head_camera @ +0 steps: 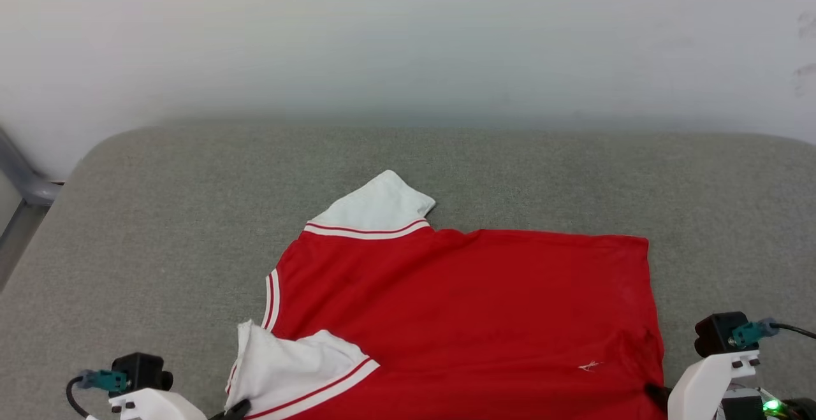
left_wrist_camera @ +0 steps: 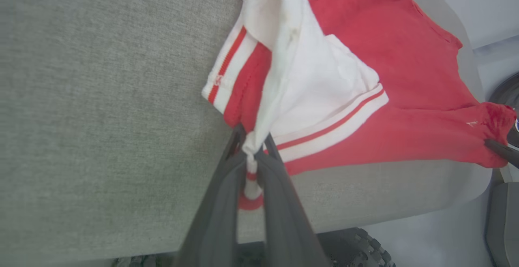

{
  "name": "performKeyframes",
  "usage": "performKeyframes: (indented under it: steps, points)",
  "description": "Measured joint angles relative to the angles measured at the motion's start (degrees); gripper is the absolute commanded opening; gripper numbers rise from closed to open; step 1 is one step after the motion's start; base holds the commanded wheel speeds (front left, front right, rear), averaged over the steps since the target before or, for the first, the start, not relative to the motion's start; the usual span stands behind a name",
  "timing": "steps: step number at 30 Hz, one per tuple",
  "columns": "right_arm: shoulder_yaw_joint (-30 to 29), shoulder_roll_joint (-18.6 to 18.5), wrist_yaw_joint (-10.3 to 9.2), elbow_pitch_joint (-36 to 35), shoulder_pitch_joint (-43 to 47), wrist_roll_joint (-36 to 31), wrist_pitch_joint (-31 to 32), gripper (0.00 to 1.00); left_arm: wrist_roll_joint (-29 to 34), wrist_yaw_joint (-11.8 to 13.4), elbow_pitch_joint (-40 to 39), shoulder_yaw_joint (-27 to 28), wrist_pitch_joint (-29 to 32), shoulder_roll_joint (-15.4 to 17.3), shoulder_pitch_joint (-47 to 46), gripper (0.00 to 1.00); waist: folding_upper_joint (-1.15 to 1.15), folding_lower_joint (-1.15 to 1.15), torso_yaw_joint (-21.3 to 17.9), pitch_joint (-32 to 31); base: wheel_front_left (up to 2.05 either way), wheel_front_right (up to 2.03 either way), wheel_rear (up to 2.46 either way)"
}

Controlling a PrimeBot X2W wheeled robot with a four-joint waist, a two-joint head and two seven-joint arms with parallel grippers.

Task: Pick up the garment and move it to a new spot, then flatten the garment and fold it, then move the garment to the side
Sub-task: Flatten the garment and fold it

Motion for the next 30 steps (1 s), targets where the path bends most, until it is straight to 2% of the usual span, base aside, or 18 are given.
performKeyframes:
  steps: [4, 10, 11, 12, 13, 14, 18, 24, 30]
  points:
    - [-0.13, -0.05, 0.01, 0.45, 2.14, 0.34, -0.64, 0.0, -0.42, 0.75, -0.7, 0.22, -0.66, 0.08, 2.02, 0.0, 0.0, 0.0, 0.18, -0.47, 0.0, 0.0, 0.0]
    - [-0.49, 1.15, 0.01, 2.33, 4.55, 0.19, -3.5, 0.0, 0.19, 2.34, 1.33, 0.02, -2.89, -2.38, 2.26, 0.0, 0.0, 0.0, 0.17, -0.37, 0.0, 0.0, 0.0]
    - [-0.65, 1.48, 0.01, 2.61, 4.75, 0.2, -4.58, 0.08, 0.22, 2.57, 2.08, -0.12, -3.05, -2.81, 2.22, 0.0, 0.0, 0.0, 0.1, -0.31, 0.0, 0.0, 0.0]
    - [-0.54, 1.72, 0.0, 2.74, 4.76, 0.05, -6.03, 0.36, 0.43, 2.69, 2.89, -0.27, -3.46, -3.35, 2.14, 0.0, 0.0, 0.0, 0.03, -0.23, 0.0, 0.0, 0.0]
    - [-0.42, 1.91, 0.0, 2.72, 4.75, -0.14, -7.59, 0.73, 0.81, 2.64, 3.47, -0.53, -3.83, -3.71, 2.02, 0.51, 0.0, 0.01, -0.05, -0.19, 0.0, 0.0, 0.0]
    - [-0.12, 2.12, 0.0, 2.69, 4.74, -0.11, -9.07, 1.0, 1.05, 2.64, 4.33, -0.63, -4.22, -4.01, 1.84, 1.0, 0.0, 0.01, -0.13, -0.19, 0.0, 0.0, 0.0]
    - [-0.45, 3.44, 0.0, 1.94, 4.38, -0.32, -17.44, 1.0, 2.7, 2.31, 5.35, -0.68, -6.72, -4.32, 0.85, 1.0, 0.0, 0.01, -0.64, -0.31, 0.0, 0.0, 0.0]
    - [-0.57, 5.41, 0.0, -0.52, 1.81, -3.57, -30.16, 1.0, 7.22, 3.86, 4.21, -0.29, -12.5, -3.89, -0.31, 1.0, 0.0, 0.01, -1.5, -0.79, 0.0, 0.0, 0.0]
    - [-1.74, 6.87, 0.0, -3.68, 0.9, -8.79, -38.23, 1.0, 12.07, 6.88, 2.23, 0.85, -19.59, -4.22, -1.99, 1.0, 0.0, 0.01, -2.39, -0.89, 0.0, 0.0, 0.0]
